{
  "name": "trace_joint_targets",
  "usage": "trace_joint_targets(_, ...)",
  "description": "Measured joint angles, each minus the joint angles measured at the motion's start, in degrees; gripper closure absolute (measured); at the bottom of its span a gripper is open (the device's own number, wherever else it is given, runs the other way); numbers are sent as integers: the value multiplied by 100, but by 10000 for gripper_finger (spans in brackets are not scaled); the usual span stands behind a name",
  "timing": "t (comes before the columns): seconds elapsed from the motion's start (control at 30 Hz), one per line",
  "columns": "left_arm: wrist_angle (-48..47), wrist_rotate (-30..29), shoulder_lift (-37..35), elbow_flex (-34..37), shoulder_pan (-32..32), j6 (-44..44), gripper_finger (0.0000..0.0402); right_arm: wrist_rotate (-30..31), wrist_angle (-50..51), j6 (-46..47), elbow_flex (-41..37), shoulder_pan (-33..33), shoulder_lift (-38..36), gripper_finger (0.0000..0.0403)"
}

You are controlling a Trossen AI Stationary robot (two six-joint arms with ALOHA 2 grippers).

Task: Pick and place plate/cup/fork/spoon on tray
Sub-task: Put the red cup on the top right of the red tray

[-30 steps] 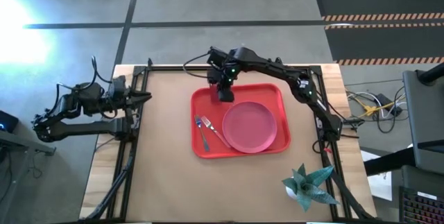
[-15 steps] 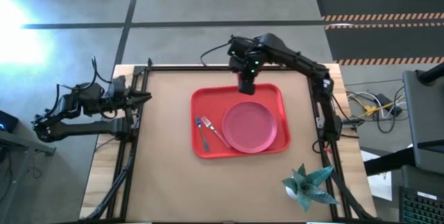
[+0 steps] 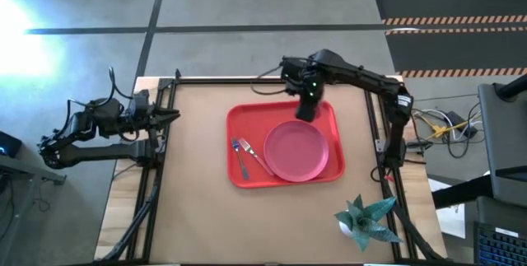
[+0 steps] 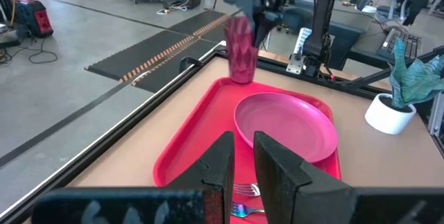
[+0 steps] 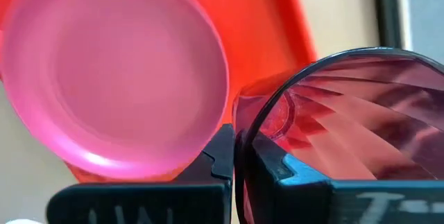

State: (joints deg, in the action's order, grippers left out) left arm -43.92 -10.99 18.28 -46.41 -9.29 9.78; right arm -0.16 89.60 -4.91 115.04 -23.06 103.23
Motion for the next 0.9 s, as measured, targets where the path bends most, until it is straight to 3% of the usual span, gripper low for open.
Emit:
trace_joint_targets(0.53,1,18,0,0,0,33,364,-148,-2242,669,-3180,-174,-1642,394)
trace_joint_targets(0.9,5,20,0,0,1,46,364,-415,-3244,658,-4220,-330,-1830,394)
